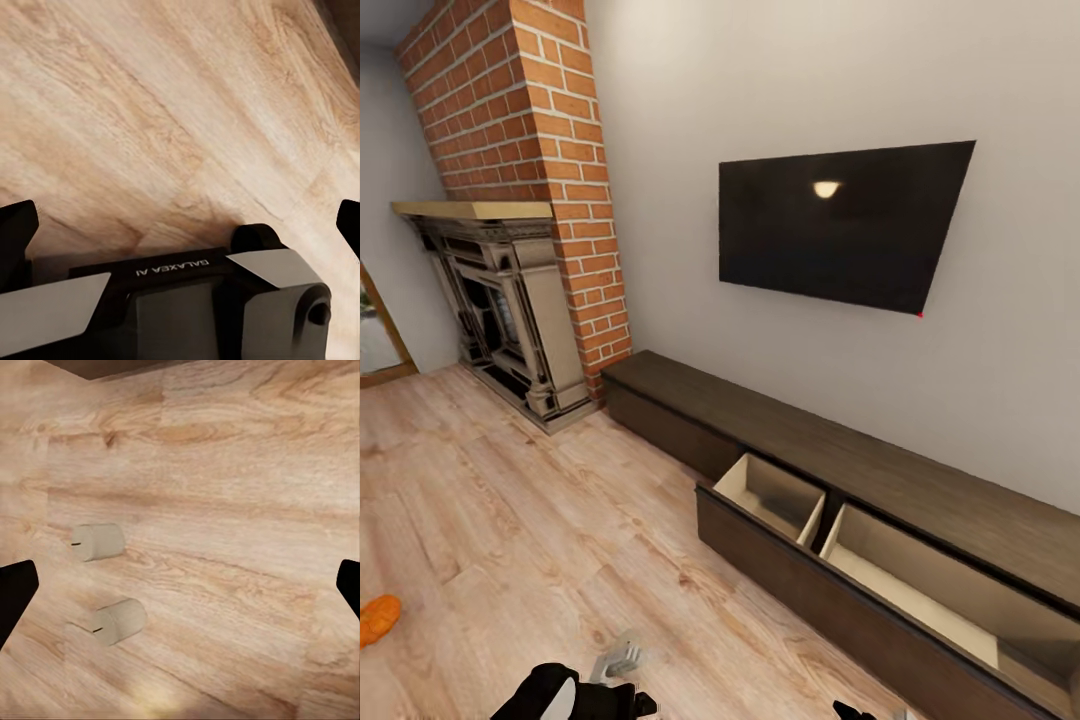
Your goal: Place each of the two pumpkins and all three candles from the living room inside a cabinet in the living room (use any cabinet), then make sure every cabinet is closed, and position the cauldron so it is next to a table in the living room.
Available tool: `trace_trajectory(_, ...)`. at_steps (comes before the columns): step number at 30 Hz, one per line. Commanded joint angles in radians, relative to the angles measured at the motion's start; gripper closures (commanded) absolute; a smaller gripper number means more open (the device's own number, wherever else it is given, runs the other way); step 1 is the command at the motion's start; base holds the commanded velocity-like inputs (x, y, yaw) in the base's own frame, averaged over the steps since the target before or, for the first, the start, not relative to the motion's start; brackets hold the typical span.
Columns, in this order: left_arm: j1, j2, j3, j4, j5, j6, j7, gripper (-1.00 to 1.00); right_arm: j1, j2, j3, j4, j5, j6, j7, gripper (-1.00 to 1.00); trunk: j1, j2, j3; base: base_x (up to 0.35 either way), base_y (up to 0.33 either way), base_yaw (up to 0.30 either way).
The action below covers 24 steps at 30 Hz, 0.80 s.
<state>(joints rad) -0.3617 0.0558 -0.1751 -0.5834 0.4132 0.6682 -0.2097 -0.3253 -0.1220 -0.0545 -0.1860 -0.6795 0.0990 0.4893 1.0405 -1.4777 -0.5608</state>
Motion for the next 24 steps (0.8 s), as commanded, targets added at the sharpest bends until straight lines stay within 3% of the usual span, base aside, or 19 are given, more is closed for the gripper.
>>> trace_trajectory(1, -0.001, 0.001, -0.004, 0.000, -0.001, 0.002, -0.002, -1.00, 0.000, 0.000, -0.006, -0.001, -0.006, 0.010, 0.003, -1.00, -0.004, 0.007, 0.003, 0.000, 0.000, 0.272)
trace_trajectory(15, -0.002, 0.004, 0.001, -0.001, 0.002, -0.002, -0.003, -1.00, 0.000, 0.000, -0.006, -0.001, -0.006, 0.007, 0.002, -1.00, -0.012, 0.021, 0.017, 0.000, 0.000, 0.272)
trace_trajectory(24, -0.001, 0.008, -0.001, -0.001, 0.006, -0.057, -0.004, -1.00, 0.000, 0.001, -0.005, -0.001, -0.006, 0.008, -0.001, -1.00, -0.012, 0.021, 0.022, -0.048, 0.043, 0.272)
